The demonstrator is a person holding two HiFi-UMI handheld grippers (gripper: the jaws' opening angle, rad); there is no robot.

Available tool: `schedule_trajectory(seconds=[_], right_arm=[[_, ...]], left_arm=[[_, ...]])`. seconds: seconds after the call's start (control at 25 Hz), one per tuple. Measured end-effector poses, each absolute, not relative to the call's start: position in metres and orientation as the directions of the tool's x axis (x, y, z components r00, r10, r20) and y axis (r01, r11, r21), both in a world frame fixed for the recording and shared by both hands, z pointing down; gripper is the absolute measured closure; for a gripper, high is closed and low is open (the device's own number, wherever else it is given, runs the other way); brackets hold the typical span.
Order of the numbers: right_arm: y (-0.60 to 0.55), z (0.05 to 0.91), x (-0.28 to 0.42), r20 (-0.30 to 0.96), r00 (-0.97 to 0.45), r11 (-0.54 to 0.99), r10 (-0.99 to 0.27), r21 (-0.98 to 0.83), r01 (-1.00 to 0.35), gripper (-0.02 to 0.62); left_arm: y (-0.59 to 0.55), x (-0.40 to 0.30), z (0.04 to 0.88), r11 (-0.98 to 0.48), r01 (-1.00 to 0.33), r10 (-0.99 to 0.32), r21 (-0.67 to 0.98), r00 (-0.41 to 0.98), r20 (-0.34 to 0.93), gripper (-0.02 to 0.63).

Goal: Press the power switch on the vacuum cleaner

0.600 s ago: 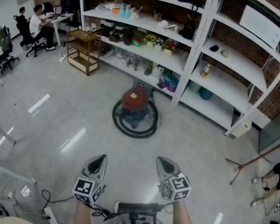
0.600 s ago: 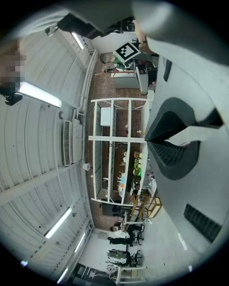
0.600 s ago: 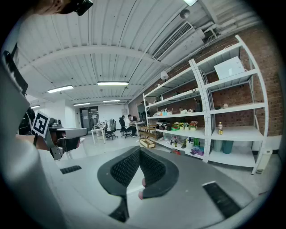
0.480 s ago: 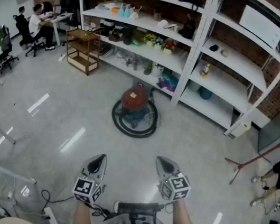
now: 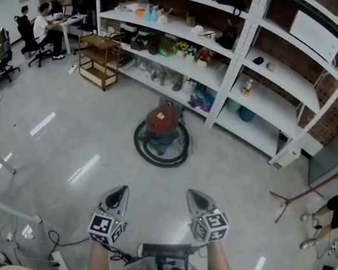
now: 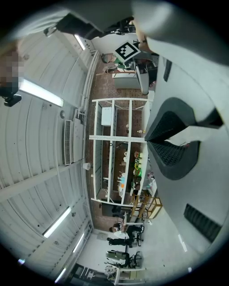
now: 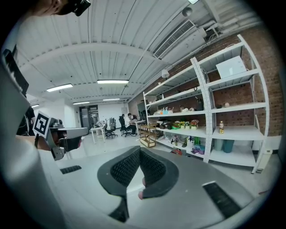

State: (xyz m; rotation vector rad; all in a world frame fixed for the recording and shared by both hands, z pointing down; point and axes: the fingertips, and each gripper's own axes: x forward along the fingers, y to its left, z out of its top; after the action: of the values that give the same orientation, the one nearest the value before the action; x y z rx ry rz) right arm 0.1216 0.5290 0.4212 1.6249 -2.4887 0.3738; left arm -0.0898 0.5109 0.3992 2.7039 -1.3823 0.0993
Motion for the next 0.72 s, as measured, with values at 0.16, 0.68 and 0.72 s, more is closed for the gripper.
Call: schedule_trajectory(seconds=[0.16, 0.68, 0.72], right_arm=[[0.525, 0.42, 0.104, 0.252, -0.404, 0.384, -0.879, -0.125, -0.915, 0.583], [0.494, 0.426, 0.07, 0.254, -0.413, 0.392, -0.875, -0.129, -0.911, 0.583], [0.488, 0.427, 0.069, 0.254, -0.415, 0.394, -0.874, -0.13, -0.91, 0.583]], left_arm=[[0.506, -0.104, 0.401, -0.591, -0.806, -0.799, 0.046, 0.592, 0.105, 0.598], [0.475, -0.131, 0.405, -0.591, -0.804, -0.798, 0.073, 0.595, 0.092, 0.598], [0.47, -0.133, 0.406, -0.589, -0.805, -0.8, 0.076, 0.593, 0.09, 0.598]])
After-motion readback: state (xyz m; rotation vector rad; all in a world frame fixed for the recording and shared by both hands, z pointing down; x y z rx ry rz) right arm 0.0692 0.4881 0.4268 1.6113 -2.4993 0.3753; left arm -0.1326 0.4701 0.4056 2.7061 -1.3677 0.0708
